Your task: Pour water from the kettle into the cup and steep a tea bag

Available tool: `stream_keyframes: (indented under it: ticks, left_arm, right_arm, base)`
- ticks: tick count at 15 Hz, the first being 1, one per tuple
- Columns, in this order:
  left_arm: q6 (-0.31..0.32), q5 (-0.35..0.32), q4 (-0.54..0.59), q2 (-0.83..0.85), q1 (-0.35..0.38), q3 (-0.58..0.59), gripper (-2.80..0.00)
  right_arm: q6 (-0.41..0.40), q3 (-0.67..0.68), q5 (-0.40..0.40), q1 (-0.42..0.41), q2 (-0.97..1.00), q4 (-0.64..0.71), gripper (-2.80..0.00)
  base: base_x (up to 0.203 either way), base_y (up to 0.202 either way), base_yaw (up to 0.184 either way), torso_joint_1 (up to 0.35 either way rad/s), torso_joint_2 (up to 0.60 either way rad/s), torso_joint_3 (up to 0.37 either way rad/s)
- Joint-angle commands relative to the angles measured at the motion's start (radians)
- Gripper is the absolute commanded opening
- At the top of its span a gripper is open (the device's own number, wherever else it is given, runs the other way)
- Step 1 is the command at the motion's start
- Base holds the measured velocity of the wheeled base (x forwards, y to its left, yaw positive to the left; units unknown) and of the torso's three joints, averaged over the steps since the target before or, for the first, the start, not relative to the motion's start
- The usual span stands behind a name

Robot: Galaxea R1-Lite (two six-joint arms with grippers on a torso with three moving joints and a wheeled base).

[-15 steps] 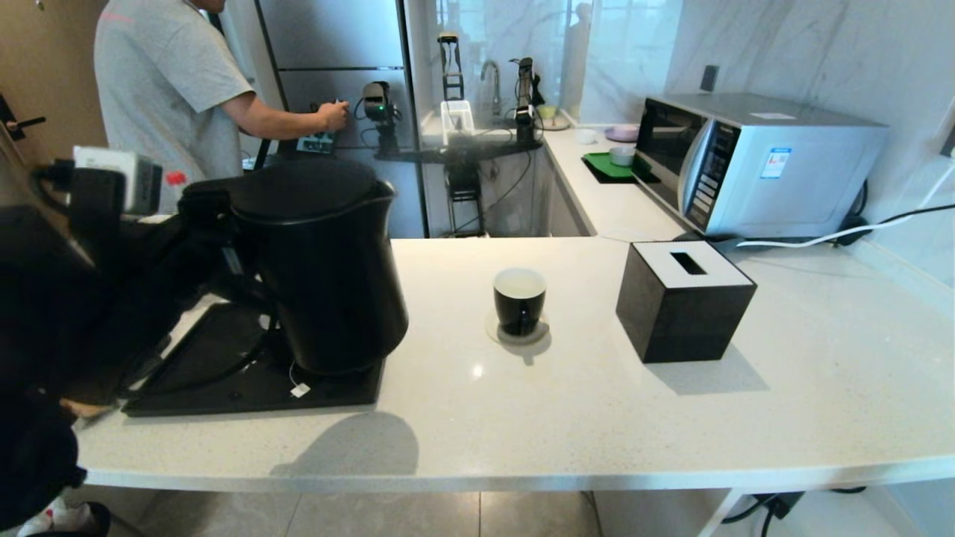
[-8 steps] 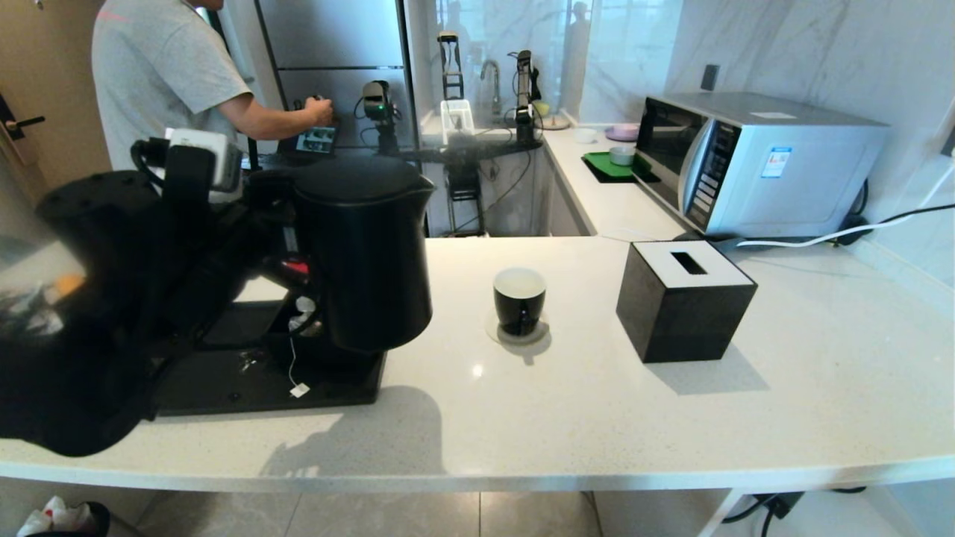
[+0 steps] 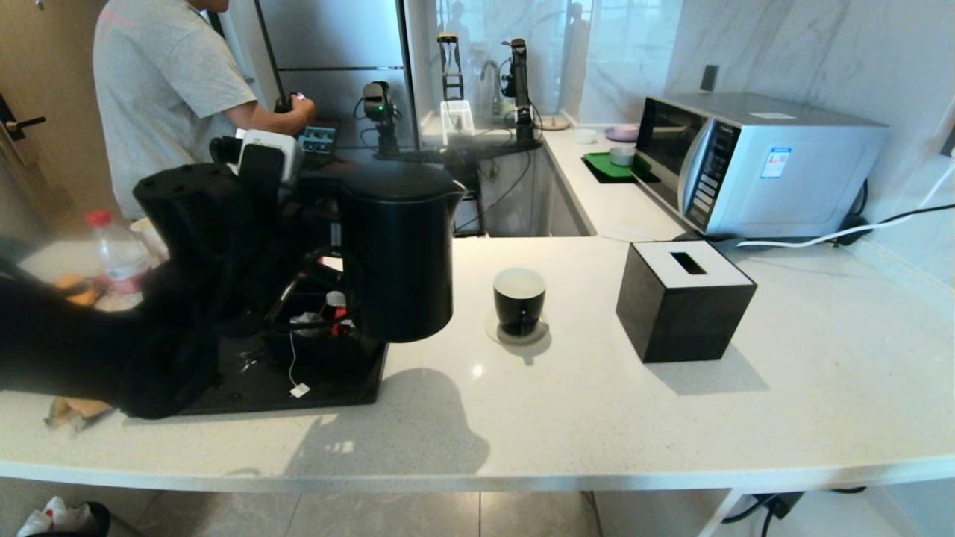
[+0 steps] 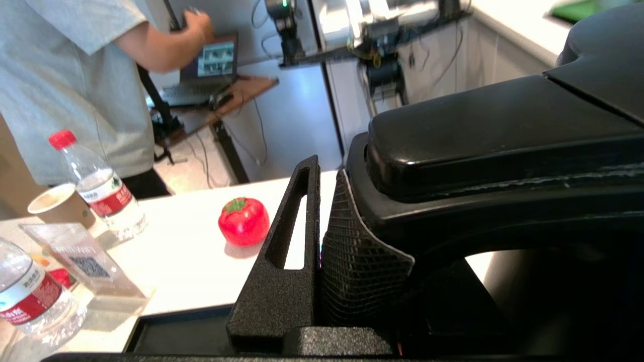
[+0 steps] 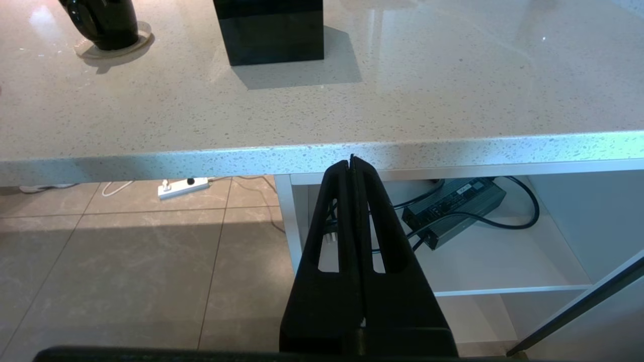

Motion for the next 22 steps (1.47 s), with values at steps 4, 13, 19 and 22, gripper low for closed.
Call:
stream_keyframes:
  ticks: [4, 13, 19, 22]
  left_arm:
    - [0.003, 0.006, 0.065, 0.024, -0.013, -0.033, -2.8]
    - [0.028, 0.052, 0.153, 0.096, -0.049, -0.132, -2.8]
    - [0.058, 0.056, 0.197, 0.151, -0.053, -0.193, -2.8]
    - [0.06, 0.056, 0.245, 0.17, -0.053, -0.228, -2.8]
  right_arm:
    - [0.0, 0.0, -0.001, 0.0, 0.001, 0.001, -2.8]
    - [0.0, 0.0, -0.001, 0.0, 0.001, 0.001, -2.8]
    - [0.001, 0.0, -0.001, 0.0, 0.001, 0.001, -2.8]
    - [0.001, 0.0, -0.001, -0.001, 0.001, 0.001, -2.8]
  base:
    - [0.0, 0.0, 0.0, 0.0, 0.0, 0.0]
    - [0.0, 0.0, 0.0, 0.0, 0.0, 0.0]
    - [0.0, 0.0, 0.0, 0.0, 0.0, 0.0]
    - [0.0, 0.0, 0.0, 0.0, 0.0, 0.0]
